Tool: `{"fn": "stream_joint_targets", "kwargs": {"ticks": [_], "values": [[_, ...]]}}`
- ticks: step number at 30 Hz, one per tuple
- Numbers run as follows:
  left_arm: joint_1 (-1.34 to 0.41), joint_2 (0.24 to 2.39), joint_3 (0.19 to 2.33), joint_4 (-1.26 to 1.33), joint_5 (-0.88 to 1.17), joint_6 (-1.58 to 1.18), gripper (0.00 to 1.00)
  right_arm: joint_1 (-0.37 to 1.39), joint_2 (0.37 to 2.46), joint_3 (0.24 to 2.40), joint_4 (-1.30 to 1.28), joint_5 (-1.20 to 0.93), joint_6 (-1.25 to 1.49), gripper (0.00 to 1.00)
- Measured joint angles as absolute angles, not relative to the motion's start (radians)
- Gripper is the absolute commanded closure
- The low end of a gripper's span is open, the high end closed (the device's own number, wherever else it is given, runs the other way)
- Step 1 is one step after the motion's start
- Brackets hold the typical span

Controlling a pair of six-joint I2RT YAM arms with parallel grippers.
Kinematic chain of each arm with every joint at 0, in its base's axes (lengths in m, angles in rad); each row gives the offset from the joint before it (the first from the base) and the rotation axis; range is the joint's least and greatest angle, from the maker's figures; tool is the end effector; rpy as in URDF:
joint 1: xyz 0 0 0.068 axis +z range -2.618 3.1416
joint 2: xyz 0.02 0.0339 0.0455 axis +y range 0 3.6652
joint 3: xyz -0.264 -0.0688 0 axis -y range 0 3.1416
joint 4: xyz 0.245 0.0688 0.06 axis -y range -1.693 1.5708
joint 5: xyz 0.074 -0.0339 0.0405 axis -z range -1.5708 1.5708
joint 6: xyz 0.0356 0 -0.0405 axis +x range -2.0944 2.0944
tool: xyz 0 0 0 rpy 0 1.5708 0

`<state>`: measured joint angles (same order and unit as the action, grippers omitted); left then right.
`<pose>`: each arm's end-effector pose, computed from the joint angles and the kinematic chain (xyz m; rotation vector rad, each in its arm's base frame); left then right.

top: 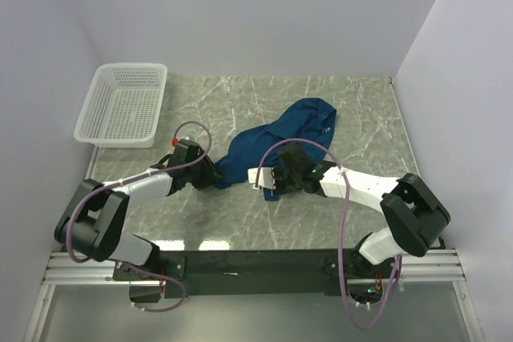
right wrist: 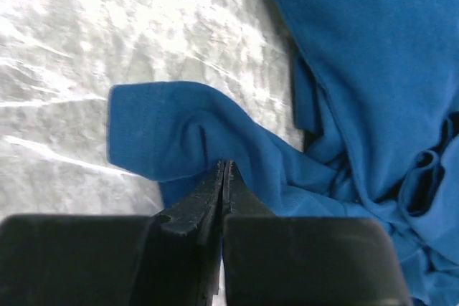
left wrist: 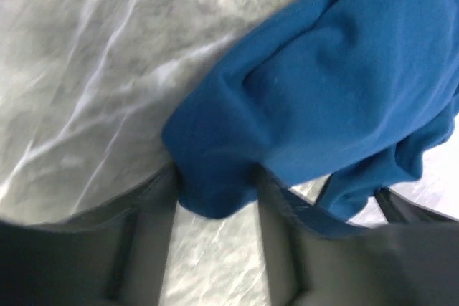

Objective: Fold and stack the t-shirts
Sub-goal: Flatten the tshirt out

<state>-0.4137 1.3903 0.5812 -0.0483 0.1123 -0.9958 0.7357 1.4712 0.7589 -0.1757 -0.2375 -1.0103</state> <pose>0.2334 -0.1068 0.1546 -0.6864 2.4792 -0.7310 0.2071 0.1988 0.1772 -1.9281 1.4824 0.1690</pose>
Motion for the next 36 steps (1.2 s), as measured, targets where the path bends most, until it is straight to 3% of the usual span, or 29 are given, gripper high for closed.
{"fn": "stream_joint_targets", "kwargs": {"ticks": [1,4,7,10,14,16,24,27,29,30,31,33,36], "values": [[-0.414,1.413,0.590,-0.035,0.117,-0.990,0.68,0.731,1.467,0.757,-0.179,-0.246,-1.003,1.00],[-0.414,1.437,0.594,-0.011,0.139,-0.974,0.87,0.695,1.410,0.745,-0.223,-0.311,-0.992,1.00],[-0.414,1.432,0.609,-0.013,0.161,-0.950,0.99,0.618,1.274,0.734,-0.300,-0.394,-1.009,1.00],[-0.408,1.389,0.655,-0.065,0.161,-0.917,1.00,0.553,1.093,0.711,-0.377,-0.450,-1.047,1.00],[-0.368,1.301,0.759,-0.111,0.190,-0.879,1.00,0.539,0.936,0.652,-0.445,-0.481,-1.098,0.51],[-0.335,1.280,0.813,-0.111,0.229,-0.874,1.00,0.546,0.931,0.633,-0.462,-0.493,-1.113,0.41],[-0.177,1.412,0.999,-0.113,0.432,-0.897,1.00,0.653,1.299,0.713,-0.418,-0.427,-1.150,0.34],[-0.124,1.563,1.145,-0.115,0.461,-0.929,0.94,0.673,1.407,0.808,-0.401,-0.392,-1.155,0.34],[-0.096,1.664,1.247,-0.122,0.464,-0.941,0.84,0.677,1.451,0.859,-0.381,-0.370,-1.165,0.34],[-0.084,1.721,1.310,-0.125,0.463,-0.948,0.68,0.678,1.461,0.870,-0.373,-0.361,-1.170,0.34],[-0.076,1.760,1.358,-0.127,0.461,-0.946,0.61,0.679,1.470,0.878,-0.363,-0.353,-1.175,0.34],[-0.066,1.823,1.449,-0.141,0.456,-0.945,0.54,0.681,1.478,0.883,-0.359,-0.345,-1.188,0.34],[-0.065,1.847,1.522,-0.150,0.453,-0.914,0.51,0.684,1.493,0.885,-0.363,-0.341,-1.204,0.34]]}}
